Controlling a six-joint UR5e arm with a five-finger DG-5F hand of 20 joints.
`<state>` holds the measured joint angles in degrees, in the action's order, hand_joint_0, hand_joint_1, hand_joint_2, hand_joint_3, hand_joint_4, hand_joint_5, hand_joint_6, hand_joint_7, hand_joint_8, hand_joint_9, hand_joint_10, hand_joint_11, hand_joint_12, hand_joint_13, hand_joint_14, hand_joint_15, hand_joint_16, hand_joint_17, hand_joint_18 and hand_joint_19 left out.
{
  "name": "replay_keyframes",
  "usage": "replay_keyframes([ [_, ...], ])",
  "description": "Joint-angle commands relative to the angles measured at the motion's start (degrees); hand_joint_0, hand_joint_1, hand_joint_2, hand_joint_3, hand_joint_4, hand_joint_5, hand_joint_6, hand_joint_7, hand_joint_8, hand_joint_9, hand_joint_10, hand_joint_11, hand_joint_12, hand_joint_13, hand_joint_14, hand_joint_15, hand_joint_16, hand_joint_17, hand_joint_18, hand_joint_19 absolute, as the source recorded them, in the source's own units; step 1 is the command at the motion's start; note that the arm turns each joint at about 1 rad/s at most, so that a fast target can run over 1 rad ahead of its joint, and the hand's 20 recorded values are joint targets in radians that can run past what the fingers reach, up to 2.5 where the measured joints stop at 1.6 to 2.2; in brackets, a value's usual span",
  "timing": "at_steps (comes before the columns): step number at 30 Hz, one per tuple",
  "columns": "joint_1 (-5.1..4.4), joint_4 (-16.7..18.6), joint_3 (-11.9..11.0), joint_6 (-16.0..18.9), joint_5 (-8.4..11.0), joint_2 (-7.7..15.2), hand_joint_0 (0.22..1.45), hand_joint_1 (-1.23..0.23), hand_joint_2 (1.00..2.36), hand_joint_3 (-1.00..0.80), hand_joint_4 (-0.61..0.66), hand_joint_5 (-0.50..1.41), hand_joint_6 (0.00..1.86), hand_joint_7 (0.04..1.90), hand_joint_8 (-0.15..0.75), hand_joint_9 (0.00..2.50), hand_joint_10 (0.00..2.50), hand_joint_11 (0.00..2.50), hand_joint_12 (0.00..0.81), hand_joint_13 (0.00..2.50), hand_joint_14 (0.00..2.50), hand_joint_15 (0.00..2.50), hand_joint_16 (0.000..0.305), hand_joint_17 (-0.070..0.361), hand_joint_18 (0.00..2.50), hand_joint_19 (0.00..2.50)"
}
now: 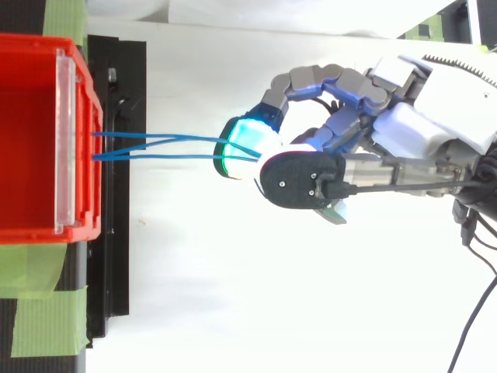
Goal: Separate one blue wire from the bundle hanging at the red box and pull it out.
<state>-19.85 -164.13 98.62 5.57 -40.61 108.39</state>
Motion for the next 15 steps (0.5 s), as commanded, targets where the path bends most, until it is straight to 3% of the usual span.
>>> replay_keyframes([
  [1, -0.01, 0.1, 0.0, -1.1, 0.62, 0.0, 0.71, -0.79, 1.01, -0.36, 0.18, -0.21, 0.77, 0.96, 0.275, 1.17, 0.13, 1.67, 0.256, 1.46, 0.02, 1.56, 0.042, 0.094, 0.77, 0.56],
  [15, -0.01, 0.1, 0.0, -1.7, 0.62, 0.0, 0.73, -0.84, 1.01, -0.38, 0.18, -0.21, 0.80, 0.96, 0.275, 1.14, 0.16, 1.66, 0.259, 1.46, 0.02, 1.57, 0.039, 0.087, 0.76, 0.56],
])
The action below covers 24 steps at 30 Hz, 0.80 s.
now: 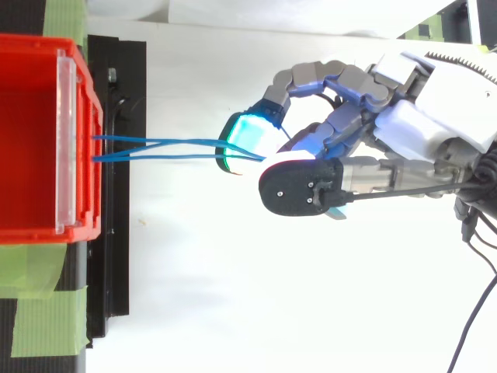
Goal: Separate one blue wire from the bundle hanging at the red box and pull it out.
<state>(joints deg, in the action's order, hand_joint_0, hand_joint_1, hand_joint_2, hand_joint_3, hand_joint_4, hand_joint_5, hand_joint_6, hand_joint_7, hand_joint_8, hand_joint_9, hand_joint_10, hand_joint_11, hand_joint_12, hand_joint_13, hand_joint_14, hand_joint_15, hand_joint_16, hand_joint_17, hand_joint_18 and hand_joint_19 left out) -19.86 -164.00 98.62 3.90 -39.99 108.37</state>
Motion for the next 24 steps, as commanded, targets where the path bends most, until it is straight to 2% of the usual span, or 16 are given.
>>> replay_keyframes([
  [1, 0.00, 0.1, 0.0, 0.0, 0.00, 0.0, 0.73, -0.85, 1.01, -0.39, 0.18, -0.22, 0.81, 0.96, 0.272, 1.13, 0.16, 1.66, 0.262, 1.46, 0.02, 1.57, 0.039, 0.087, 0.76, 0.57],
  [6, 0.00, 0.2, 0.0, 0.0, 0.00, 0.0, 0.71, -0.85, 1.00, -0.46, 0.18, -0.22, 0.81, 0.94, 0.275, 1.13, 0.16, 1.66, 0.263, 1.45, 0.02, 1.57, 0.038, 0.086, 0.76, 0.58],
  [9, 0.00, 0.2, 0.0, -0.3, 0.00, 0.1, 0.67, -0.78, 1.00, -0.50, 0.19, -0.22, 0.81, 0.94, 0.286, 1.14, 0.16, 1.65, 0.267, 1.46, 0.02, 1.57, 0.038, 0.086, 0.76, 0.59],
  [18, 0.00, 0.5, 0.0, -1.3, 0.00, 0.0, 0.61, -0.64, 1.00, -0.50, 0.19, -0.21, 0.80, 0.95, 0.284, 1.16, 0.14, 1.64, 0.262, 1.47, 0.01, 1.56, 0.040, 0.091, 0.76, 0.62],
  [24, 0.00, 0.5, 0.0, -2.3, 0.00, 0.0, 0.62, -0.63, 1.00, -0.47, 0.20, -0.21, 0.80, 0.96, 0.287, 1.19, 0.14, 1.65, 0.256, 1.48, 0.01, 1.57, 0.041, 0.092, 0.77, 0.61],
])
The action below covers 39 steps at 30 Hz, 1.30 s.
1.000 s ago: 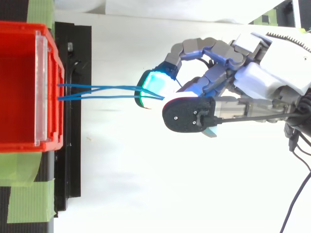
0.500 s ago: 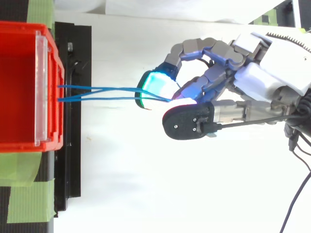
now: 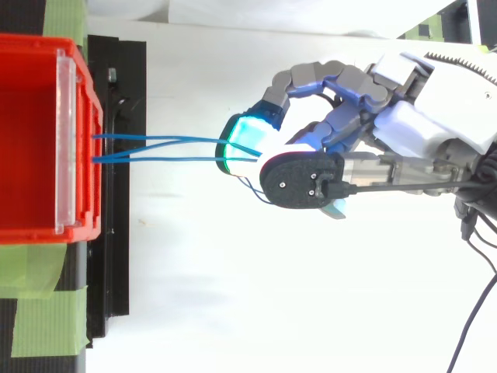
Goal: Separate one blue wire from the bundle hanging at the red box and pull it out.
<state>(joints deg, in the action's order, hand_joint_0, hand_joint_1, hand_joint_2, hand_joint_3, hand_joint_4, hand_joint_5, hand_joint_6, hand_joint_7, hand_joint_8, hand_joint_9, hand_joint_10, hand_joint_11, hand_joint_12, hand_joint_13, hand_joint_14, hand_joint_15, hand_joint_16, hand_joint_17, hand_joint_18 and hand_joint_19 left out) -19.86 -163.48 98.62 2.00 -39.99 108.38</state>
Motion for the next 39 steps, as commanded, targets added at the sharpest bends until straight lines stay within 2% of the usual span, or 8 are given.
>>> replay_keyframes([
  [1, 0.09, 0.0, 0.0, -0.5, 0.00, 0.0, 0.63, -0.64, 1.00, -0.46, 0.19, -0.21, 0.80, 0.96, 0.287, 1.19, 0.14, 1.64, 0.253, 1.48, 0.01, 1.57, 0.041, 0.092, 0.78, 0.61],
  [14, 0.00, 0.1, 0.0, -0.6, 0.00, 0.0, 0.67, -0.81, 1.02, -0.29, 0.15, -0.22, 0.85, 0.94, 0.283, 1.16, 0.28, 1.65, 0.268, 1.47, 0.01, 1.58, 0.041, 0.092, 0.81, 0.61],
  [19, 0.00, 0.3, 0.0, -0.6, 0.00, 0.0, 0.73, -0.89, 1.02, -0.29, 0.16, -0.24, 0.86, 0.97, 0.269, 1.04, 0.27, 1.62, 0.269, 1.41, 0.01, 1.55, 0.041, 0.091, 0.76, 0.61],
  [24, 0.09, 0.3, 0.0, -0.6, 0.00, 0.0, 0.76, -0.94, 1.01, -0.37, 0.15, -0.26, 0.86, 0.97, 0.263, 0.97, 0.27, 1.63, 0.274, 1.38, 0.01, 1.54, 0.040, 0.090, 0.74, 0.59],
  [29, 0.00, 0.3, 0.0, -0.6, 0.00, 0.0, 0.73, -0.92, 1.00, -0.49, 0.16, -0.26, 0.85, 0.94, 0.265, 0.96, 0.27, 1.61, 0.276, 1.37, 0.01, 1.52, 0.039, 0.088, 0.74, 0.59],
  [33, 0.00, 0.3, 0.0, -0.6, 0.00, 0.0, 0.62, -0.77, 1.00, -0.50, 0.17, -0.25, 0.84, 0.95, 0.274, 1.02, 0.23, 1.62, 0.281, 1.40, 0.01, 1.54, 0.039, 0.089, 0.74, 0.65],
  [39, 0.00, 0.4, 0.0, -0.7, 0.00, 0.0, 0.58, -0.62, 1.00, -0.50, 0.19, -0.24, 0.84, 0.95, 0.285, 1.07, 0.19, 1.63, 0.278, 1.42, 0.01, 1.53, 0.043, 0.096, 0.76, 0.66],
])
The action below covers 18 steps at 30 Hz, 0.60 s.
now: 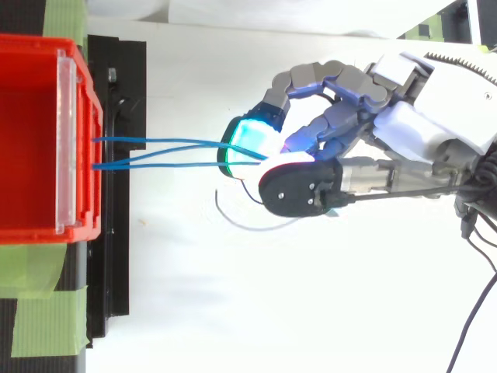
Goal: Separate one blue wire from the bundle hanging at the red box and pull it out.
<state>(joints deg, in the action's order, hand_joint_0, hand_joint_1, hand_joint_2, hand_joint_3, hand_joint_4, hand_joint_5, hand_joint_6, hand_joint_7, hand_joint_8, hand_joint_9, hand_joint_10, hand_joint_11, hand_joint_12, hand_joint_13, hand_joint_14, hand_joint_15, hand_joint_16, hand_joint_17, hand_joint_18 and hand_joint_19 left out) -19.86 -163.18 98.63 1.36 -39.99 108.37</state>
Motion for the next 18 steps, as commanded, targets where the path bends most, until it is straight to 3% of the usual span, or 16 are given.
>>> replay_keyframes([
  [1, -0.01, 0.1, 0.0, 0.0, 0.00, 0.0, 0.58, -0.61, 1.00, -0.50, 0.19, -0.24, 0.84, 0.95, 0.285, 1.07, 0.19, 1.62, 0.282, 1.42, 0.01, 1.54, 0.043, 0.096, 0.76, 0.66],
  [5, -0.01, 0.1, 0.0, 0.0, 0.00, 0.0, 0.60, -0.61, 1.00, -0.46, 0.19, -0.24, 0.84, 0.96, 0.282, 1.08, 0.17, 1.63, 0.276, 1.42, 0.01, 1.53, 0.043, 0.096, 0.77, 0.65],
  [15, -0.01, 0.1, 0.0, -0.1, 0.00, 0.0, 0.69, -0.79, 1.02, -0.22, 0.16, -0.24, 0.87, 0.93, 0.279, 1.09, 0.23, 1.61, 0.275, 1.44, 0.01, 1.54, 0.042, 0.095, 0.80, 0.63],
  [18, -0.01, 0.1, 0.0, -0.1, 0.00, 0.0, 0.71, -0.81, 1.02, -0.22, 0.16, -0.24, 0.87, 0.93, 0.280, 1.08, 0.24, 1.63, 0.273, 1.43, 0.01, 1.56, 0.042, 0.094, 0.79, 0.62],
])
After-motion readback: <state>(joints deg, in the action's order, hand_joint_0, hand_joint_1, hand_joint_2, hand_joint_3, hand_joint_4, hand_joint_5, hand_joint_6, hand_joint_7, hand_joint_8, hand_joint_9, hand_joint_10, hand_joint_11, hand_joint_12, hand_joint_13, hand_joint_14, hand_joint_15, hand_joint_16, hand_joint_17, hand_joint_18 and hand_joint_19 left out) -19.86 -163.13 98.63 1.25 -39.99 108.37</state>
